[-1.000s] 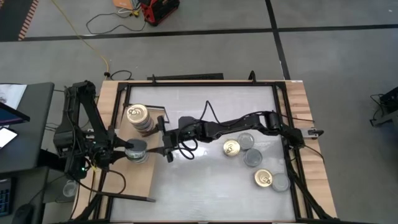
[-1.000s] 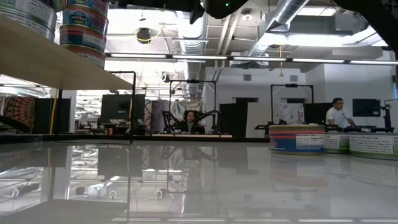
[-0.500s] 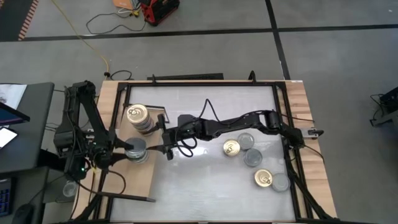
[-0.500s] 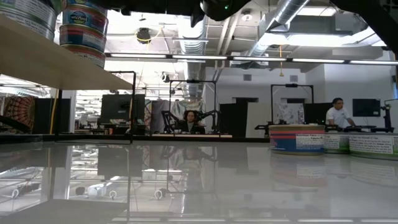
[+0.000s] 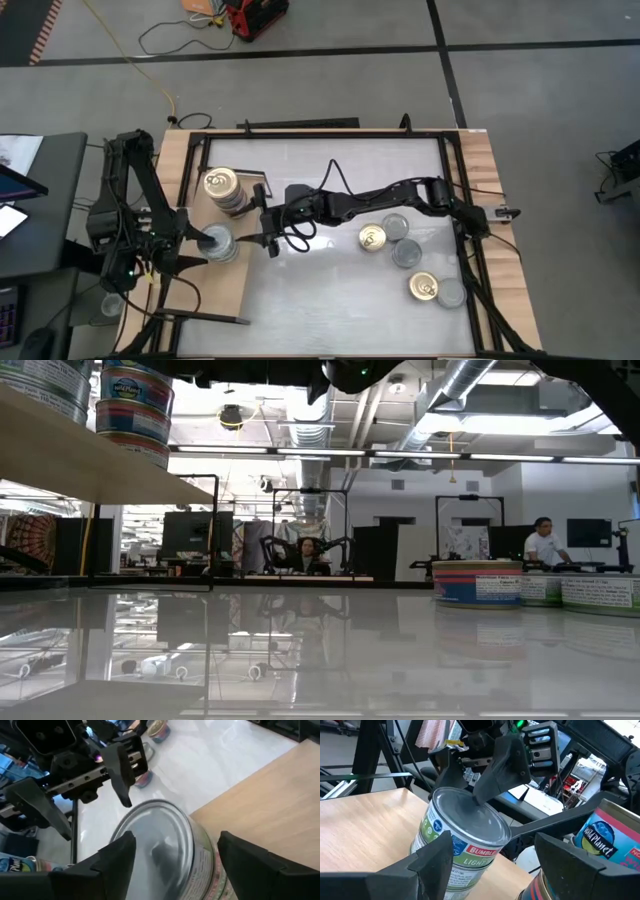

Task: Stack canned seafood by type on shelf
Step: Stack the blue tuna can on top of the blue tuna can on the shelf, then stack the green tuna can on top of the green tuna can on the shelf

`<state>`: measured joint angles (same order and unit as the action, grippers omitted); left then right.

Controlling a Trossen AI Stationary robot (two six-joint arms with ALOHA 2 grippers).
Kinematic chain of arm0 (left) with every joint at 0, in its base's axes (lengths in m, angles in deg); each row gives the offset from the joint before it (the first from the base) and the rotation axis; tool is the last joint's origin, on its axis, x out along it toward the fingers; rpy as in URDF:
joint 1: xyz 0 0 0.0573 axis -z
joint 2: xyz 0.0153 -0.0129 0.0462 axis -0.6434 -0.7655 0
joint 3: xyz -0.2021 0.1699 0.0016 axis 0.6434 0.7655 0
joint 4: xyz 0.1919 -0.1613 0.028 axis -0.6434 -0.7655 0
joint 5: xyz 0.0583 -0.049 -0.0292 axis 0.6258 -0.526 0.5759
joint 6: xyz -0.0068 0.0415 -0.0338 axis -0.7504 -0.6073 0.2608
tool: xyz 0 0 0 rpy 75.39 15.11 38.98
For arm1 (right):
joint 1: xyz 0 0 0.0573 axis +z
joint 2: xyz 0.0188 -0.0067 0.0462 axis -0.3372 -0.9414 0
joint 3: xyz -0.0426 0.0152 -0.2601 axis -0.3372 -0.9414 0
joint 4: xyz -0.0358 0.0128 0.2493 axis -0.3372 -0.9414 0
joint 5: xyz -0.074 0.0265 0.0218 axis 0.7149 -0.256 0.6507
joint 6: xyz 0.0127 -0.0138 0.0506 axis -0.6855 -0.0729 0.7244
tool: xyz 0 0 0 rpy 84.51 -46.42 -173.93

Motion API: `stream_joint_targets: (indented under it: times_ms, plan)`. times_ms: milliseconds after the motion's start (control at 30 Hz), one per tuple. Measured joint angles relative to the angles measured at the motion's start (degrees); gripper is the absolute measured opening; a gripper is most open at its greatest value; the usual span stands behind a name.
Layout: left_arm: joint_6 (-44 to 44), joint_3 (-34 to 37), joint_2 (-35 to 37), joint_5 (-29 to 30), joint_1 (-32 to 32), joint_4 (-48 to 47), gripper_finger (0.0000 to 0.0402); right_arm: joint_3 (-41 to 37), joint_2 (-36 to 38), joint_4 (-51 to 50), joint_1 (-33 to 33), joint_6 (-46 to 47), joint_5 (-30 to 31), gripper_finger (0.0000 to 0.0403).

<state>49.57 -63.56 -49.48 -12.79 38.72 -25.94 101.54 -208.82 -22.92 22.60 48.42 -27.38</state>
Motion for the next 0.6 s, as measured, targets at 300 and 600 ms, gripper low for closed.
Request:
stream_joint_targets:
  times_ms: [300,600]
  plan:
    - [-4.8,-5.4,0.1,3.2,0.0,13.4,0.0273,0.0,6.3,-10.5,1.2,-0.5,0.0,0.0311]
    - [-7.6,-7.1,0.1,3.3,-0.1,26.3,0.0273,0.0,18.2,-42.9,2.5,12.4,7.0,0.0311]
